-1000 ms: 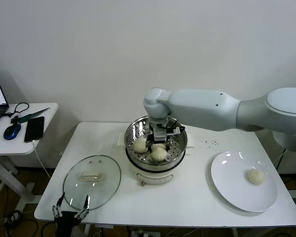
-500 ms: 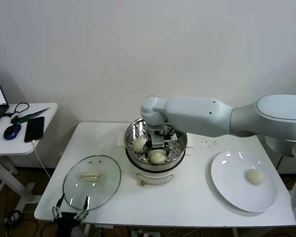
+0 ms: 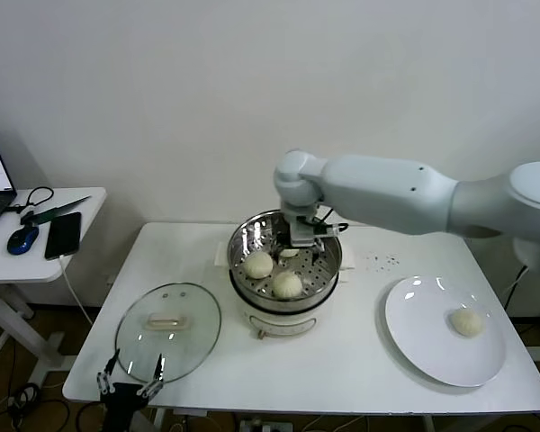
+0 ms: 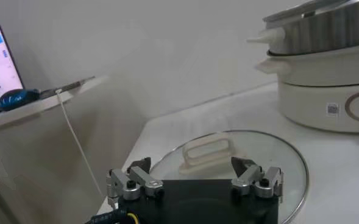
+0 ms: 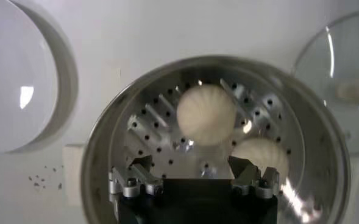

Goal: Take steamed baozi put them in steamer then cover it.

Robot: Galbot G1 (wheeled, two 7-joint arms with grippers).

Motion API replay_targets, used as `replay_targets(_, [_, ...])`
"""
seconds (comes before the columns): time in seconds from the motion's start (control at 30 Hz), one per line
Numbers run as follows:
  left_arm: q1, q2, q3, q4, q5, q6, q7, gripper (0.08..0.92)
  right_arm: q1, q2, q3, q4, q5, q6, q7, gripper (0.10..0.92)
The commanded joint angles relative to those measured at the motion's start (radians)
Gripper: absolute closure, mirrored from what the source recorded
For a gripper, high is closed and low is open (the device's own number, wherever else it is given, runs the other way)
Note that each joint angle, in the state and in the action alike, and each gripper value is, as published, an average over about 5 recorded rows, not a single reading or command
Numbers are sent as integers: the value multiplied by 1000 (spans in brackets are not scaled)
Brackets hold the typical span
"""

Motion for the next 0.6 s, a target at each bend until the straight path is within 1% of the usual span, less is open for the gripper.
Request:
replay_targets(0.03, [-13, 0, 1, -4, 2, 7, 2, 177, 160, -269, -92, 86, 182, -346, 124, 203])
replay_targets(0.2, [-41, -1, 0, -20, 3, 25, 5, 177, 111, -476, -82, 149, 312, -576, 113, 203])
replay_targets(0.33, [-46, 5, 1, -25, 10, 27, 10, 177, -19, -626, 4, 159, 431, -692, 104, 203])
replay_targets(0.43, [-41, 11, 0, -30, 8, 25, 12, 177, -180, -719, 152, 131, 436, -706, 87, 203])
replay_targets(0.6, [-32, 13, -4, -39, 6, 19, 12, 177, -471, -811, 412, 38, 327, -635, 43, 203])
